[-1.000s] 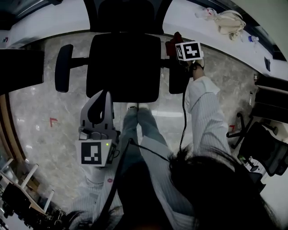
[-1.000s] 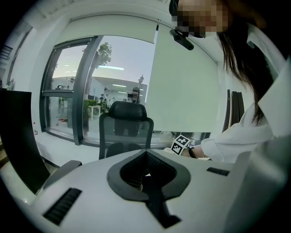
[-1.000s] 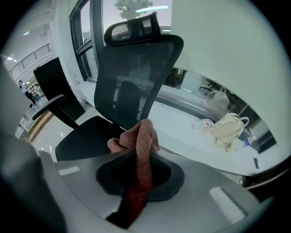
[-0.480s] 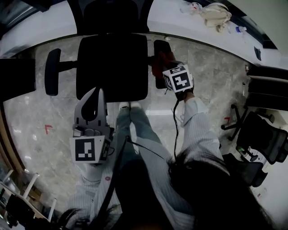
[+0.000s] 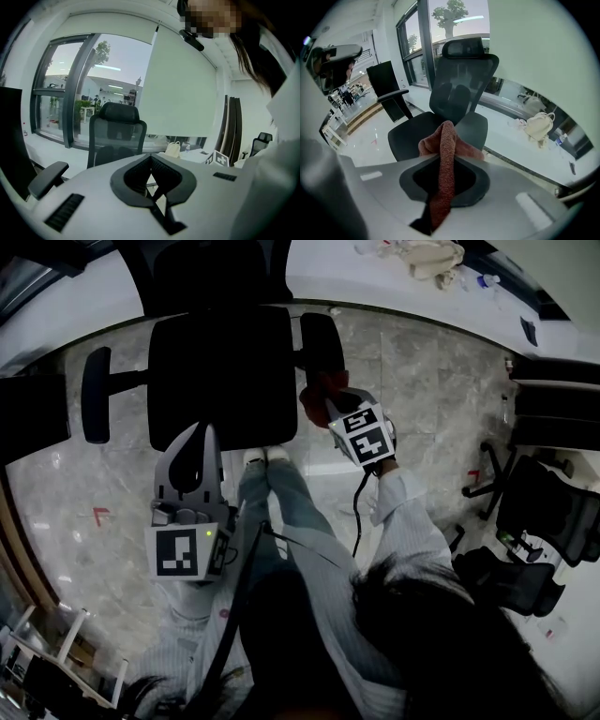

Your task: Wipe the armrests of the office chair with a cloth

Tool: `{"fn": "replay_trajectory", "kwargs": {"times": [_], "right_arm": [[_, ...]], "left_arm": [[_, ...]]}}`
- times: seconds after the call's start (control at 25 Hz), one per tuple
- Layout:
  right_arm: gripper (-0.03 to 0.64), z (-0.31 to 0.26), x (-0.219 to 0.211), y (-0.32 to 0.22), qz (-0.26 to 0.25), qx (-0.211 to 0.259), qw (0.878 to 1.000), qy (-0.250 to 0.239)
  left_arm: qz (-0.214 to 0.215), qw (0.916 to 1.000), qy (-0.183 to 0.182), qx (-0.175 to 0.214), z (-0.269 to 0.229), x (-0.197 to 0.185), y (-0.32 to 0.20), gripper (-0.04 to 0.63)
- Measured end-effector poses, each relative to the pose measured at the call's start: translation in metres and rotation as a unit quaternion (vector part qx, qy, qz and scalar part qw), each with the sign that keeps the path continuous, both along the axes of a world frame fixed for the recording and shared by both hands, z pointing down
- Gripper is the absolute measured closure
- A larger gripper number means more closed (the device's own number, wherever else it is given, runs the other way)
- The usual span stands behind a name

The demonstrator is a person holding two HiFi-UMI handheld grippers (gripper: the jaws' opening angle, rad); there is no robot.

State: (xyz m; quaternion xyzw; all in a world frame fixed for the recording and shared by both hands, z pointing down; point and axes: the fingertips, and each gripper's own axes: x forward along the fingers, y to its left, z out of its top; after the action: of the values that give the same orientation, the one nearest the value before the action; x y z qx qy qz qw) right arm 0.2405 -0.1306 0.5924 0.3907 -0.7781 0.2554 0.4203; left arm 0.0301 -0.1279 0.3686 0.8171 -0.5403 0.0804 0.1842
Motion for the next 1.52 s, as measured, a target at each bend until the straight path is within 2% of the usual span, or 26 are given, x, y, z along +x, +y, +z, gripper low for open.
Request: {"fn": "replay_trajectory", "kwargs": {"times": [0.24, 0.48, 0.76, 0.88, 1.0, 1.28, 1.4, 1.52], "right_arm": [[0.581, 0.016, 0.002, -0.079, 0.007, -0.001, 1.000, 0.019], [0.581, 0.030, 0.001, -0.157, 0.022, -0.007, 0.998, 0.051], [0.581, 0.038, -0.001, -0.203, 0.070, -0.013, 0.995, 0.066], [0.583, 0.036, -0.002, -0.196, 0.070, -0.008, 0.995, 0.065], [0.583, 0.030, -0.006, -0.169, 0.050, -0.009, 0.997, 0.064], [0.583, 0.010, -0.015, -0.054, 0.001, -0.014, 0.999, 0.032], [0.583, 0.002, -0.014, -0.012, 0.007, 0.000, 1.000, 0.022], [0.583, 0.002, -0.012, -0.004, 0.028, 0.009, 0.999, 0.014]], "left_arm": [[-0.015, 0.9997, -0.013, -0.013, 0.007, -0.018, 0.000, 0.591], [-0.054, 0.9982, -0.017, -0.017, 0.012, -0.051, -0.004, 0.591], [-0.064, 0.9974, -0.021, -0.027, 0.020, -0.070, -0.003, 0.591], [-0.054, 0.9978, -0.026, -0.027, 0.023, -0.068, -0.002, 0.591], [-0.055, 0.9980, -0.023, -0.021, 0.018, -0.068, -0.004, 0.591], [-0.043, 0.9990, 0.004, 0.007, -0.005, -0.051, -0.008, 0.591], [-0.028, 0.9995, -0.002, 0.013, -0.009, -0.044, -0.001, 0.591], [-0.017, 0.9997, -0.014, 0.005, -0.007, -0.039, 0.006, 0.591]]}}
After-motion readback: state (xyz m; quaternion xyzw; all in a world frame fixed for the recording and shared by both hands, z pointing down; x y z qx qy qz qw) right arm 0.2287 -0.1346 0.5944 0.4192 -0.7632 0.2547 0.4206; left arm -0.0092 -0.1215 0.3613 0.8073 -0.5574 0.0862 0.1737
